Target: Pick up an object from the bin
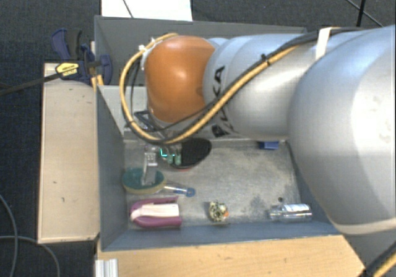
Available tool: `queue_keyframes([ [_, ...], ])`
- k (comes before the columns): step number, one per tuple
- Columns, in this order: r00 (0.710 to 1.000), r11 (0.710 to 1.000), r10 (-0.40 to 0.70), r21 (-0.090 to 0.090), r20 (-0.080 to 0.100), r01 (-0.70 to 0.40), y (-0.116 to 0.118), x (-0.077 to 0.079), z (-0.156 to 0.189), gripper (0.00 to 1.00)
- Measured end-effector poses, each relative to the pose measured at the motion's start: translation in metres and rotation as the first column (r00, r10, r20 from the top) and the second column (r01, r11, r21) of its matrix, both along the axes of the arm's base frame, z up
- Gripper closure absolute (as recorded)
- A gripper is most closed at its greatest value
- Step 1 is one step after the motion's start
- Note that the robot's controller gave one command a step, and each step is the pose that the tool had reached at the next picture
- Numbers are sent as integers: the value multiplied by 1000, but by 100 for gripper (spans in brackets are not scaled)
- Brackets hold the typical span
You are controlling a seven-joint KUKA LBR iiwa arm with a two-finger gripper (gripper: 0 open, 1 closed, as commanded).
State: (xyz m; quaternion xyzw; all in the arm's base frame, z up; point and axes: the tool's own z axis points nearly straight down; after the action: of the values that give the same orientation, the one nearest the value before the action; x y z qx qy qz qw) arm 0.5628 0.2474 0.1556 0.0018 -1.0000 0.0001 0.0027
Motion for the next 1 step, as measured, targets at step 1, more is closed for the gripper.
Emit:
queue_keyframes([
  [1, 992, 992, -124, 4, 2, 124, -20, -12, -76, 0],
])
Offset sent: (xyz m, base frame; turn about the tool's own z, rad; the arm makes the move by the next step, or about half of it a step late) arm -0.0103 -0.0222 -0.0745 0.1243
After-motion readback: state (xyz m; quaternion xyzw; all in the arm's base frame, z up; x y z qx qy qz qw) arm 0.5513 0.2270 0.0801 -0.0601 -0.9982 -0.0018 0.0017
